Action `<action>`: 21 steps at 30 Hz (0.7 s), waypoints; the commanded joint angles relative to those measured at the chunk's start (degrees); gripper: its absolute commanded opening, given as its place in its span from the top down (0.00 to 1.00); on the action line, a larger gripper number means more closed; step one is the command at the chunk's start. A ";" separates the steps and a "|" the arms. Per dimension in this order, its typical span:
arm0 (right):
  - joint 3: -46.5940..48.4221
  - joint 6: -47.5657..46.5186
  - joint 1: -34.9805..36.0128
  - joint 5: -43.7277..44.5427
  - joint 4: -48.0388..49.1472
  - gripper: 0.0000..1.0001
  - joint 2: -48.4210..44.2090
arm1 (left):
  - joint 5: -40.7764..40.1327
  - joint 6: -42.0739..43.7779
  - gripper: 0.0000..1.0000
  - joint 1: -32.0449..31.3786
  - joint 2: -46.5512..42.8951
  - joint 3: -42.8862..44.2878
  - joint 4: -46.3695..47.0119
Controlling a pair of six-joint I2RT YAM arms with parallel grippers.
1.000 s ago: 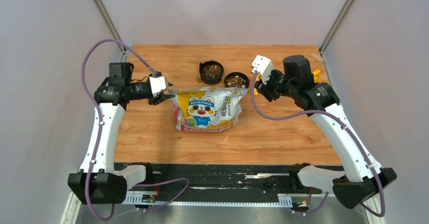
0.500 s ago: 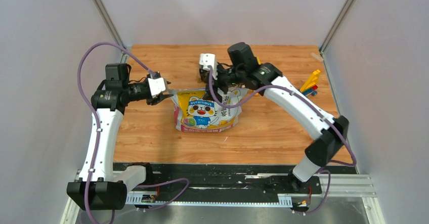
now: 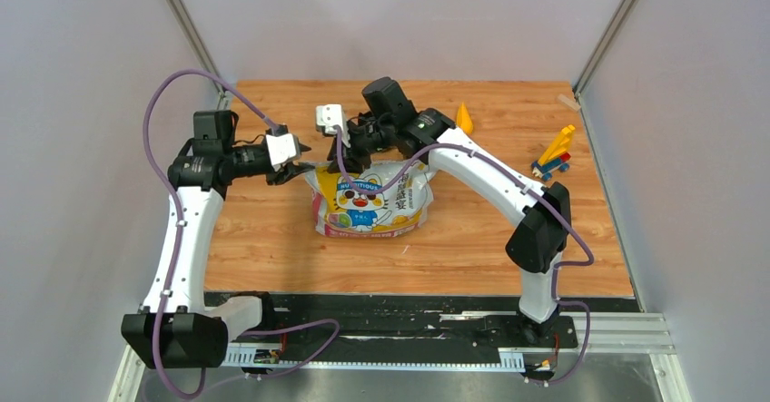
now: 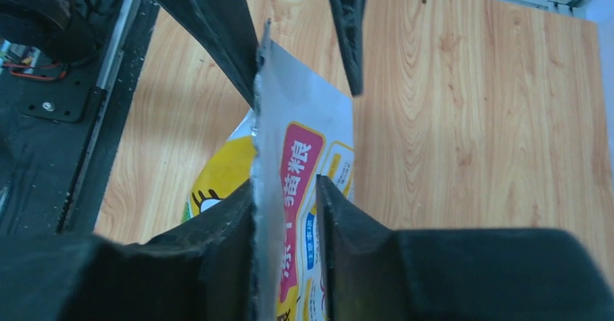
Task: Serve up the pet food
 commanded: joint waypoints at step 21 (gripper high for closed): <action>0.24 -5.09 5.19 5.93 3.21 1.00 -1.29 | 1.48 0.30 0.90 0.43 1.42 -1.83 1.17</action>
